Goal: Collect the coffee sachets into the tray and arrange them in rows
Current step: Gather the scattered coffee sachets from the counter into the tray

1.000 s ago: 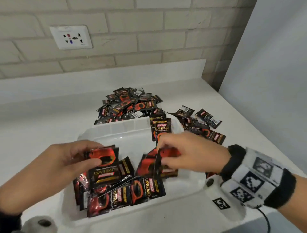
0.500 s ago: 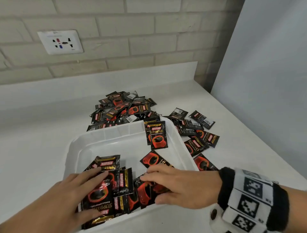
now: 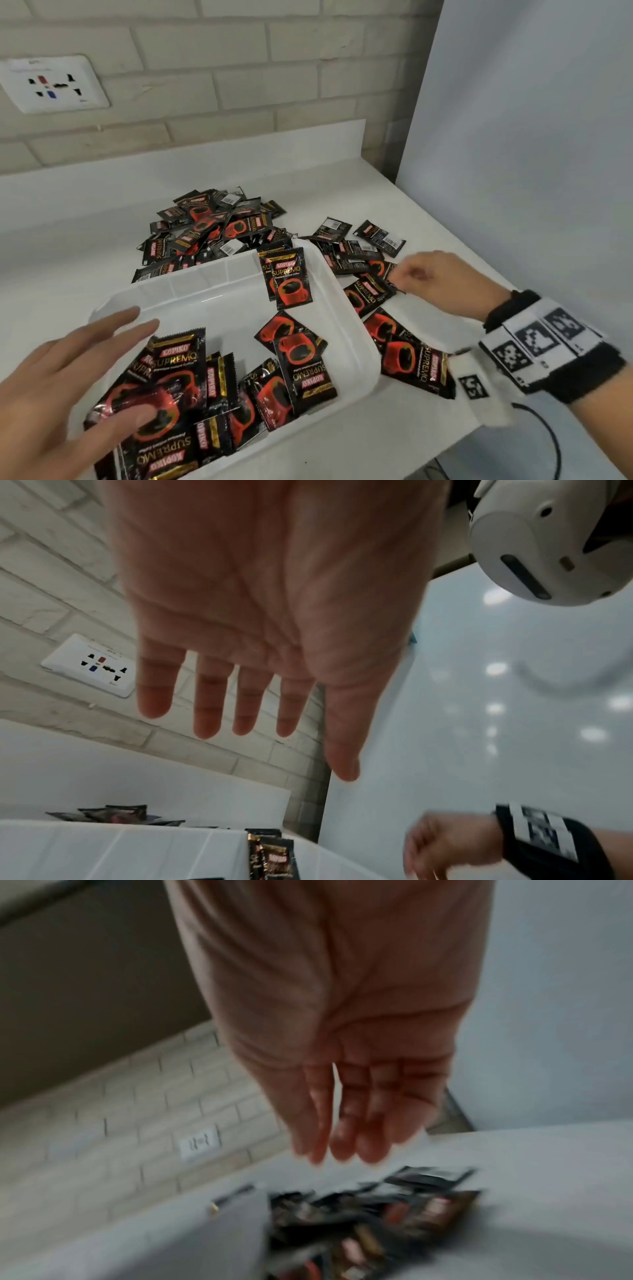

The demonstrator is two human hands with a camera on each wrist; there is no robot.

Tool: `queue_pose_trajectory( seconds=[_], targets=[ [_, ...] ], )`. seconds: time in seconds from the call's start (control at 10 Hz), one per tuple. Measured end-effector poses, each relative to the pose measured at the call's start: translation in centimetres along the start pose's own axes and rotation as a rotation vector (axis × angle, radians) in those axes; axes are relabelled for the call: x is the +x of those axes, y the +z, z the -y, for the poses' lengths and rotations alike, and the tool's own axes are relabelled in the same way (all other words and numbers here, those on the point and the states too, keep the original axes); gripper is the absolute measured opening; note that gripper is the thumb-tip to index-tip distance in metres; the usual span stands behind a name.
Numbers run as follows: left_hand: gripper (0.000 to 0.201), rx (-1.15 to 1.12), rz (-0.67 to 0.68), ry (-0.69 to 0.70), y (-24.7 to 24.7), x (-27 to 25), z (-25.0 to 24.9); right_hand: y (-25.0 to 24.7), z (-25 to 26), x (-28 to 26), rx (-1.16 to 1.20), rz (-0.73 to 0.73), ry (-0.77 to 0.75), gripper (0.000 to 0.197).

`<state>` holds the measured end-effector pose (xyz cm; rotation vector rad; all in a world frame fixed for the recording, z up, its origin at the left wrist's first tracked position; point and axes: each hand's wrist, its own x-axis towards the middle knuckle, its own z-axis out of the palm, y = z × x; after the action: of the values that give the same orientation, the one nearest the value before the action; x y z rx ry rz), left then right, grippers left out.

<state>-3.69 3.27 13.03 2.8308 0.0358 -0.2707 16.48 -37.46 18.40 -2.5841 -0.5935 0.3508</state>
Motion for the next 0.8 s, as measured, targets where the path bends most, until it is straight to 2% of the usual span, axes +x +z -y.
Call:
queue_pose_trajectory(
  seconds=[0.1,0.2,0.3,0.4,0.6,0.7,0.8],
  targets=[
    [0.082,-0.112,-0.068,0.038,-2.2,1.1,-5.1,1.5,-2.7,-0.5,-0.286,0.294,0.141,0.043],
    [0.067,-0.196,-0.161,0.073,-3.6,1.3,-9.9,2.9,-3.0,-1.3,-0.311,0.353,0.193,0.073],
    [0.061,-0.230,-0.195,0.155,-3.6,2.1,-11.8,3.9,-3.0,-1.9,-0.312,0.342,0.181,0.071],
    [0.062,-0.228,-0.215,0.165,-3.3,2.6,-12.6,4.4,-3.3,-2.0,-0.260,0.335,0.166,0.047],
    [0.063,-0.248,-0.198,0.148,-3.4,2.6,-12.4,3.7,-4.4,-1.9,-0.145,0.333,0.172,0.041],
    [0.063,-0.243,-0.194,0.139,-3.4,2.7,-12.3,3.0,-4.6,-1.6,0.041,0.335,0.139,0.056],
    [0.063,-0.268,-0.200,0.149,-3.4,2.9,-12.6,1.4,-4.3,-0.7,0.294,0.227,0.115,0.041]
  ],
)
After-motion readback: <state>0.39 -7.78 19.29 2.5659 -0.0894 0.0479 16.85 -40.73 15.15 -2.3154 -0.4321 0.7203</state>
